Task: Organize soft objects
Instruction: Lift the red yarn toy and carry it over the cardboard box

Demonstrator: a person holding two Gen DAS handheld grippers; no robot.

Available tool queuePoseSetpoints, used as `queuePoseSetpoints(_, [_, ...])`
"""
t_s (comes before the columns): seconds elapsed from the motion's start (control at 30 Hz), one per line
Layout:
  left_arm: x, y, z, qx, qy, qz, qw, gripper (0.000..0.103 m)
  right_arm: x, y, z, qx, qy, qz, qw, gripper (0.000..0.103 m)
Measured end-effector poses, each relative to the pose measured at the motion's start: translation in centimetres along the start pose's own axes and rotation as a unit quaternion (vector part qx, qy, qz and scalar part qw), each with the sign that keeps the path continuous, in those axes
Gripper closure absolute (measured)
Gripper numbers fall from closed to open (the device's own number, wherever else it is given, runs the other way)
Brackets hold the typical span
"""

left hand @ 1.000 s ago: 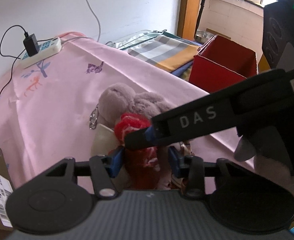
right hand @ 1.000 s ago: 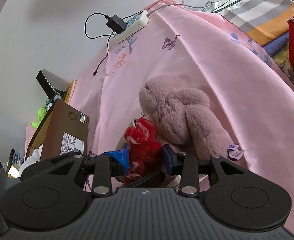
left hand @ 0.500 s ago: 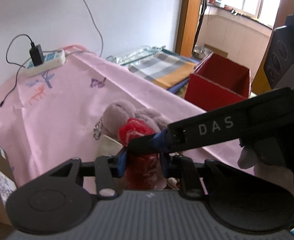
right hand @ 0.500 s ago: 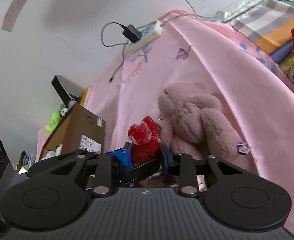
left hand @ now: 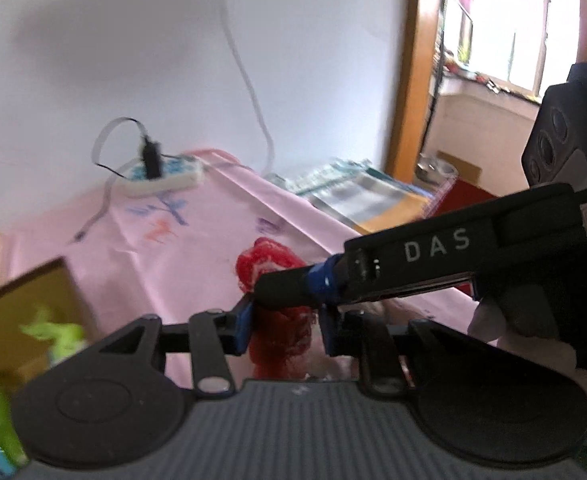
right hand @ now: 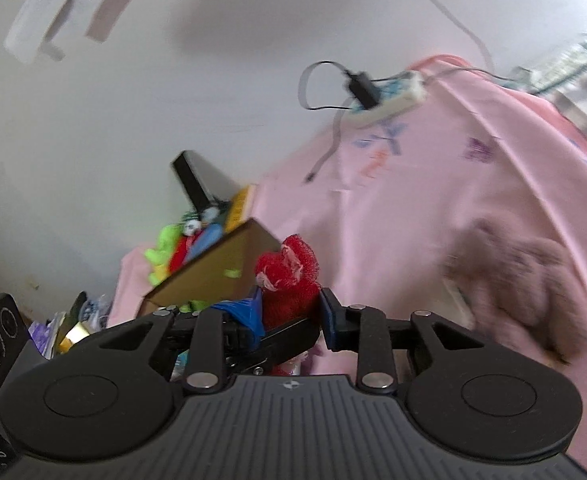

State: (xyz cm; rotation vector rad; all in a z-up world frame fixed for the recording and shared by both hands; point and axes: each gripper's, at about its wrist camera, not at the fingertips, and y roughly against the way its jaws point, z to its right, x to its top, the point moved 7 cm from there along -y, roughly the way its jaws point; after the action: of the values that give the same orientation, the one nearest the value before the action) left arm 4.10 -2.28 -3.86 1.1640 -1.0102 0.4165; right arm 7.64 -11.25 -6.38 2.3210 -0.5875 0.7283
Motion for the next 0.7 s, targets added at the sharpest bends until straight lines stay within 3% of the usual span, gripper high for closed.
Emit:
queuePoseSetpoints(0.37, [1.4, 6.4, -9.9, 0.069, 0.029, 0.061, 0.9954, 0.083, 1.6, -6.4, -9.4, 0.066, 0.069, -0.013, 0.995, 0.09])
queuePoseSetpoints(0.7, [-0.4, 6.4, -18.6, 0.103, 0.085, 0.047, 0.9899, 0.083, 1.1, -14.6, -13.3, 0.064, 0.096, -0.059, 0.992, 0.09])
